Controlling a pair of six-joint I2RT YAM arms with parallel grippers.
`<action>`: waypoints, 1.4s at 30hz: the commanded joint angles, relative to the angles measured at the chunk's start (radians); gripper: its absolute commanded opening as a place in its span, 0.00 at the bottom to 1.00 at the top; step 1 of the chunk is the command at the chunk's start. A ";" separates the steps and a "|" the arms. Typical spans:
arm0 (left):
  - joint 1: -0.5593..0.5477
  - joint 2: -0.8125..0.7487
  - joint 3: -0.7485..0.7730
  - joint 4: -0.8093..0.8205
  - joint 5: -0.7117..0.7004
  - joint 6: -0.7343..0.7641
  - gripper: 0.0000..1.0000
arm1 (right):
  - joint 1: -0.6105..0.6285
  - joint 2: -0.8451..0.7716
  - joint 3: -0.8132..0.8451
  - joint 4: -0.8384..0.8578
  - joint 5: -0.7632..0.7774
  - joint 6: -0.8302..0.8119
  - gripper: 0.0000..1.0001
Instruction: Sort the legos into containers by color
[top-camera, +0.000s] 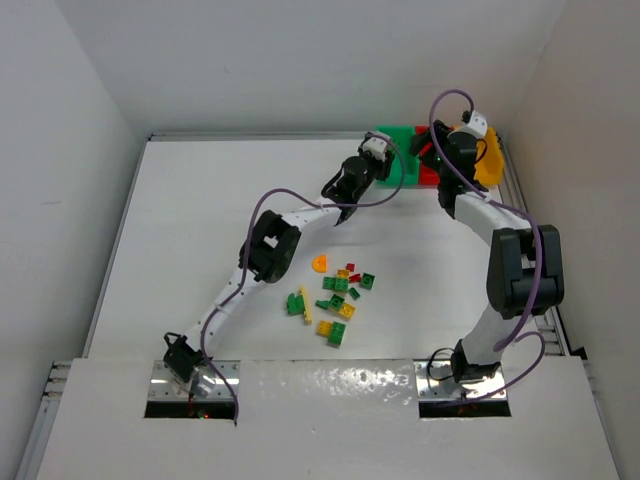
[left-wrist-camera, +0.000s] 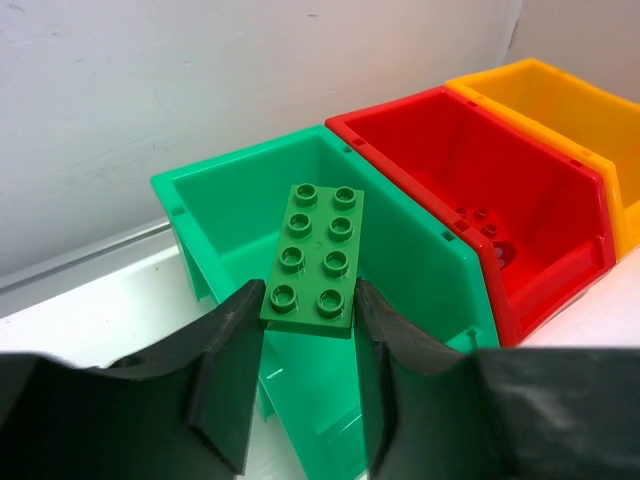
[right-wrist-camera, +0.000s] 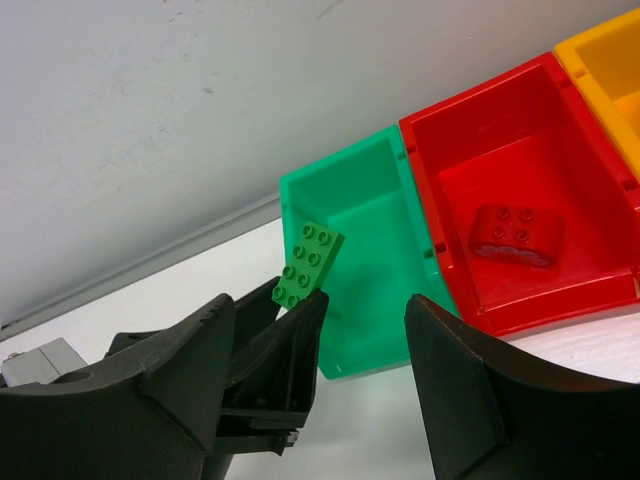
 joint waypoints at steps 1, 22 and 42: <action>-0.011 0.003 0.027 0.068 0.016 0.002 0.41 | -0.002 -0.034 0.007 0.041 0.005 -0.025 0.68; 0.032 -0.210 0.061 -0.240 0.157 -0.009 0.50 | -0.002 -0.142 0.046 -0.145 -0.014 -0.135 0.71; 0.125 -1.337 -1.134 -0.967 0.736 0.916 0.57 | 0.004 -0.411 -0.157 -0.439 -0.391 -0.357 0.71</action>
